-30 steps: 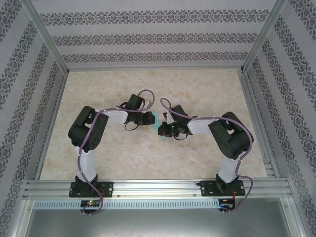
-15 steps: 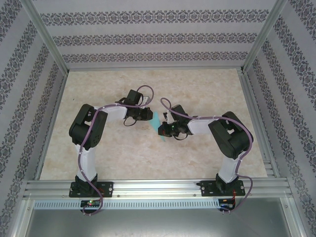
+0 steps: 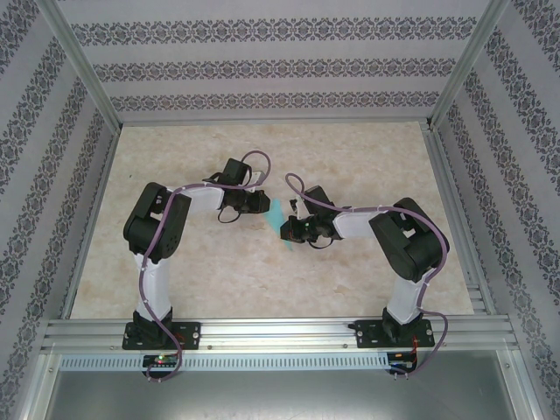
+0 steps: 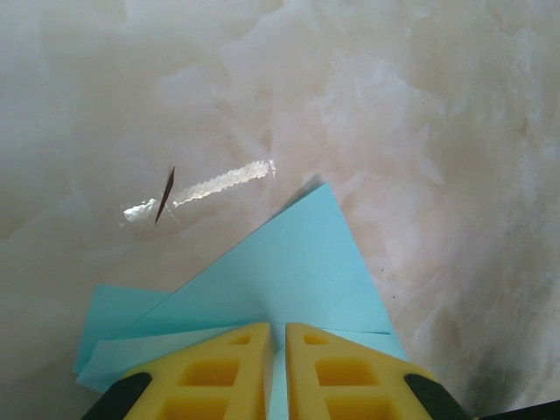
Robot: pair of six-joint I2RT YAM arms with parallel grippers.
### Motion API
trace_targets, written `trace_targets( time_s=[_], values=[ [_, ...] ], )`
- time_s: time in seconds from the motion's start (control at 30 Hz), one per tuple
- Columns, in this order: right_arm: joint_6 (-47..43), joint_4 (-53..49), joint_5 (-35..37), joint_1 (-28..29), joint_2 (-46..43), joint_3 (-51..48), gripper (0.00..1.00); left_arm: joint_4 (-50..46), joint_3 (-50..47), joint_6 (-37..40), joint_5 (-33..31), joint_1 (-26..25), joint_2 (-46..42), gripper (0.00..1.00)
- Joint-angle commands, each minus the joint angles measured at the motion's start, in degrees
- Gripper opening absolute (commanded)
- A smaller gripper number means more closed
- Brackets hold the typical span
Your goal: Fold a paper plane with a square sheet of paper (pick it up from the middle)
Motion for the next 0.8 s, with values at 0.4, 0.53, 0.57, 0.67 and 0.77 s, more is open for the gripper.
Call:
trace_targets(
  time_s=[0.4, 0.53, 0.57, 0.67, 0.77],
  values=[
    [1.5, -16.2, 8.2, -0.5, 5.3, -7.1, 0.02, -3.9, 5.5, -2.2, -11.1, 5.7, 1.7, 0.16],
    [2.1, -15.2, 8.2, -0.3, 4.7, -7.6, 0.02, -5.0, 5.6, -2.8, -9.4, 5.6, -2.4, 0.16],
    [2.1, -15.1, 8.2, -0.3, 4.7, -7.6, 0.02, -4.9, 5.5, -3.0, -8.9, 5.5, -3.6, 0.16],
    [2.5, -14.6, 8.1, -0.1, 4.6, -7.6, 0.02, -3.7, 3.1, -4.2, -8.2, 4.3, -8.0, 0.17],
    [2.7, -14.2, 8.1, 0.2, 4.6, -7.6, 0.02, -2.2, 0.3, -5.7, -7.3, 2.6, -11.2, 0.17]
  ],
)
